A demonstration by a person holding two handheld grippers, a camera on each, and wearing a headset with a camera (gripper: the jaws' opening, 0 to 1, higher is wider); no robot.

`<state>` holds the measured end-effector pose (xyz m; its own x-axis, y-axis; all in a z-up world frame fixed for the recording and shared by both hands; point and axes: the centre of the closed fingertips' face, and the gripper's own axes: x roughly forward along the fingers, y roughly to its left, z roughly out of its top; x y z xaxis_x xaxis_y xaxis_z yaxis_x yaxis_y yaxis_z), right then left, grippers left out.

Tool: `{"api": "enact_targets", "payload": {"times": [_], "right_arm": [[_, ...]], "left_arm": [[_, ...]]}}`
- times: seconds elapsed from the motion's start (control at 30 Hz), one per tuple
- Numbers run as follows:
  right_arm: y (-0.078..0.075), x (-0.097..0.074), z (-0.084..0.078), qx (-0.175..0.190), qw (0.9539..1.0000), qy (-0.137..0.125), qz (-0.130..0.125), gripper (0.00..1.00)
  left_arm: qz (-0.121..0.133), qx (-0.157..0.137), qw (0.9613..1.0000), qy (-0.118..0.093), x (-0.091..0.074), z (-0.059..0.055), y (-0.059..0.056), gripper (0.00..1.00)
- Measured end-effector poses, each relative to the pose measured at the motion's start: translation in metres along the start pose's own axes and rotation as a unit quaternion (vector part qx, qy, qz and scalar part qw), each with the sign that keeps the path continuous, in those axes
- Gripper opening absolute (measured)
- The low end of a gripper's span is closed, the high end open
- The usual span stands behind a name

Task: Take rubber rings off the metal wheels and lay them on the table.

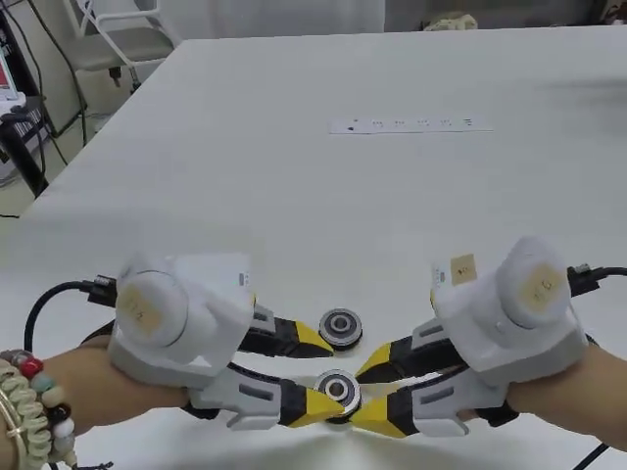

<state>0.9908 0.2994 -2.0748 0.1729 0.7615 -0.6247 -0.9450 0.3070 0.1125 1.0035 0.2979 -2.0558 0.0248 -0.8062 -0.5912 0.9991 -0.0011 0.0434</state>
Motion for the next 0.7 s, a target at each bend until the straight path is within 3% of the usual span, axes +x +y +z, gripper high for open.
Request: {"api": "enact_targets", "payload": {"times": [0.07, 0.1, 0.37, 0.43, 0.57, 0.7], "right_arm": [[-0.0005, -0.0002, 0.0002, 0.000, 1.0000, -0.001, -0.001, 0.19], [-0.0010, -0.0003, -0.0011, 0.001, 1.0000, 0.001, -0.001, 0.18], [0.0002, 0.0007, -0.0016, 0.002, 1.0000, 0.000, 0.001, 0.17], [-0.0003, 0.0007, -0.0016, 0.000, 1.0000, 0.001, -0.001, 0.17], [-0.0007, 0.0002, -0.0025, 0.010, 0.9999, -0.010, 0.000, 0.17], [0.0000, 0.0008, -0.0014, -0.012, 0.9999, -0.007, -0.002, 0.16]], "left_arm": [[-0.005, 0.002, 1.0000, 0.004, 0.0011, -0.0015, -0.0021, 0.17], [-0.008, 0.004, 0.9998, 0.018, 0.0014, -0.0061, -0.0035, 0.15], [-0.015, 0.014, 0.9997, 0.012, 0.0021, -0.0065, -0.0060, 0.07], [-0.014, -0.004, 0.9999, 0.002, 0.0029, -0.0064, -0.0050, 0.07], [-0.015, 0.006, 0.9998, -0.012, 0.0016, -0.0073, -0.0058, 0.07], [-0.024, -0.004, 0.9986, -0.047, 0.0012, -0.0070, -0.0043, 0.07]]}}
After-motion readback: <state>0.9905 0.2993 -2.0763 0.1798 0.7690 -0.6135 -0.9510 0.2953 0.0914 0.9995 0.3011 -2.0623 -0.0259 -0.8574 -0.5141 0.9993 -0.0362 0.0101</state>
